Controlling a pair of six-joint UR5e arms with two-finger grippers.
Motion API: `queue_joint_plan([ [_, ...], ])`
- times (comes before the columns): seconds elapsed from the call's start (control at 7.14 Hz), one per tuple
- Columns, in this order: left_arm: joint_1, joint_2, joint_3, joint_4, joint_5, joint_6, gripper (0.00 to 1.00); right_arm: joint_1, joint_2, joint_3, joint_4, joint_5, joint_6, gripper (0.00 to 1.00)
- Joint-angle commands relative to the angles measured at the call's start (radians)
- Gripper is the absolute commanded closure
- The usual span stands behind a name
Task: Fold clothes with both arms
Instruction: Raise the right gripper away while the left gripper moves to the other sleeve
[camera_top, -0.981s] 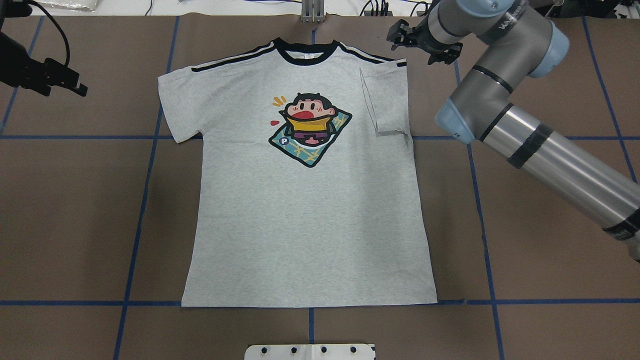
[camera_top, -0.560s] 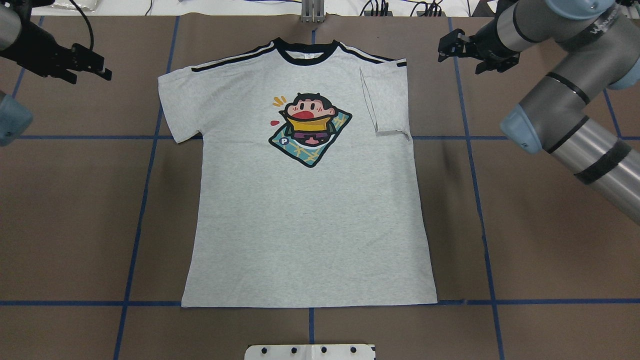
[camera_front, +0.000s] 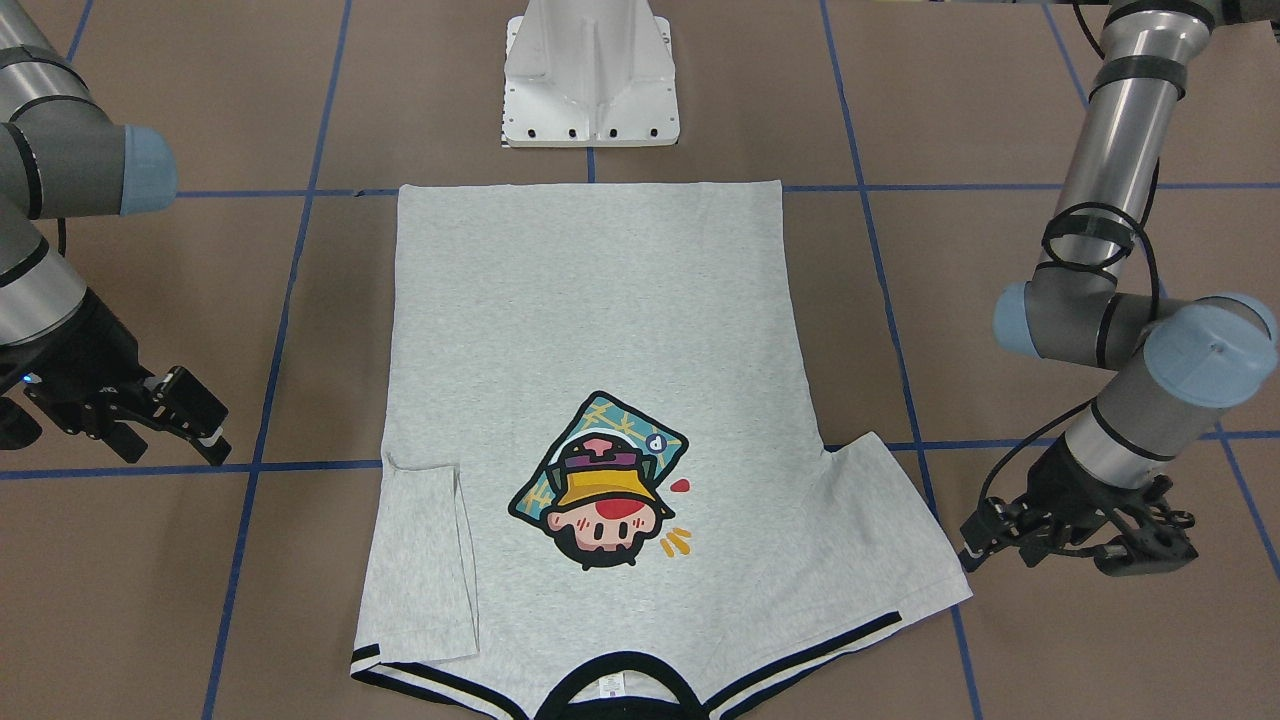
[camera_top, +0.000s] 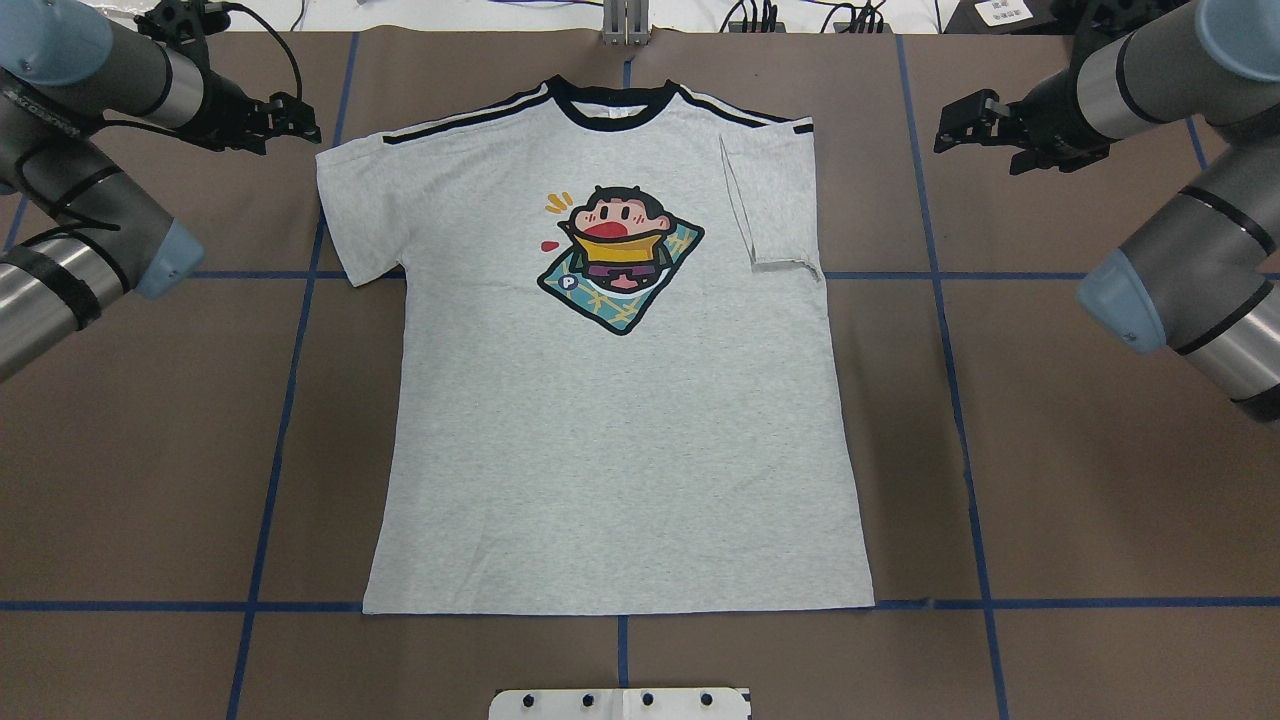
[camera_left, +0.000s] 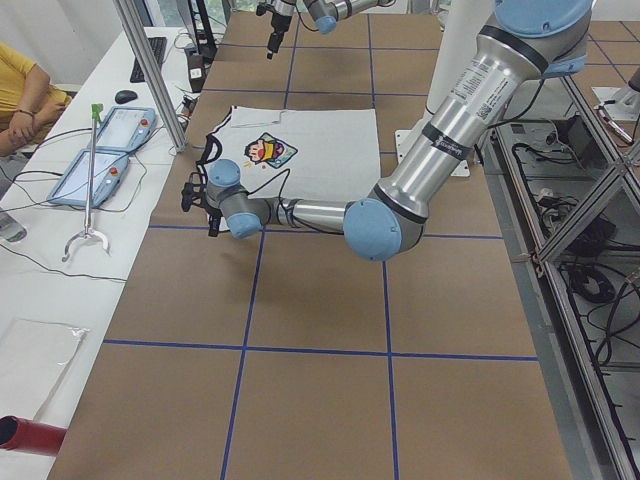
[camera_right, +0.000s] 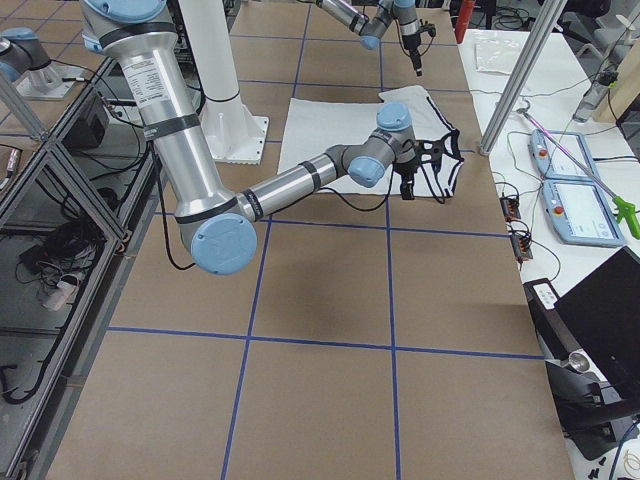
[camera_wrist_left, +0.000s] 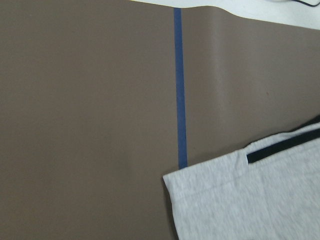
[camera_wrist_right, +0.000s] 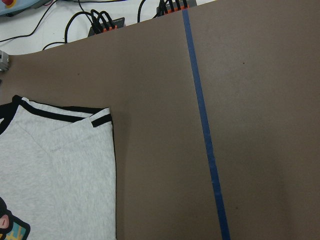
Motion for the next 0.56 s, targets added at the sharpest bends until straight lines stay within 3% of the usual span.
queue_joint_plan([
  [0.0, 0.021, -0.041, 0.073, -0.036, 0.022, -0.009, 0.4, -0.001, -0.006, 0.003, -0.001, -0.005, -0.034, 0.01],
  [0.42, 0.052, -0.076, 0.133, -0.056, 0.063, -0.006, 0.56, -0.001, -0.004, -0.002, -0.001, -0.006, -0.034, 0.01],
])
